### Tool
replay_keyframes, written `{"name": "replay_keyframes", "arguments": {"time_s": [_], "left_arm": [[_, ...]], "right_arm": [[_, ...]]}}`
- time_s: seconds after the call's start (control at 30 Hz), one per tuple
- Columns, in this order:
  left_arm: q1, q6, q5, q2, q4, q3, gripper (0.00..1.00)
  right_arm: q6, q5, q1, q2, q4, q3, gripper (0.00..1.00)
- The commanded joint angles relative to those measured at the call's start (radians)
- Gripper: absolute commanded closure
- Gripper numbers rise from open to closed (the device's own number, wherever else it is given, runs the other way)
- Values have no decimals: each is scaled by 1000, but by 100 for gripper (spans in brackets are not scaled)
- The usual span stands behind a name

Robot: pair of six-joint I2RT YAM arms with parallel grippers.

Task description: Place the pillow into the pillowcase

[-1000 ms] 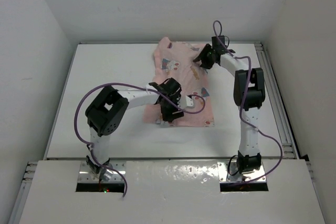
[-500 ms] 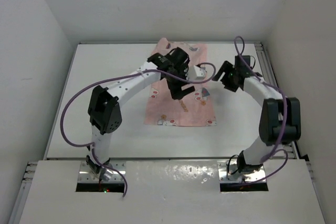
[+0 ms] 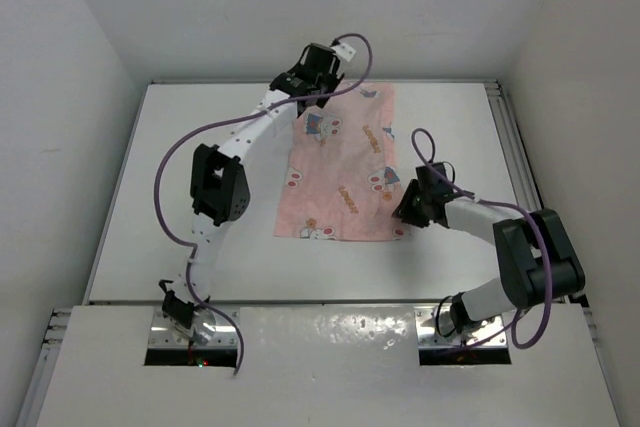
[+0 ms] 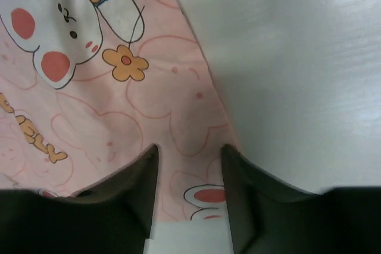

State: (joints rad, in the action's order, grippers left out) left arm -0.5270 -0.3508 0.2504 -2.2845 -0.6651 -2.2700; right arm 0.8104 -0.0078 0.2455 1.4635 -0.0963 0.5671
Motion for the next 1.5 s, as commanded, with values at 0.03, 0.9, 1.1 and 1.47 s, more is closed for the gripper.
{"name": "replay_keyframes", "arguments": {"time_s": [0.03,0.9,1.1,1.47], "left_arm": [[90,96,86,-59,223,-68,69],[153,135,73,-391,409,-66,61],[159,95,133,-216,381,39,37],[188,151,184,113,145,133,0]], "right_arm": [[96,11,-32,41,32,-67,75],[-31,5,-64,-163,-363,10,5],[-172,14,-173,-267,-520,152,1],[-318,-43,-322,-365,-658,297,1]]}}
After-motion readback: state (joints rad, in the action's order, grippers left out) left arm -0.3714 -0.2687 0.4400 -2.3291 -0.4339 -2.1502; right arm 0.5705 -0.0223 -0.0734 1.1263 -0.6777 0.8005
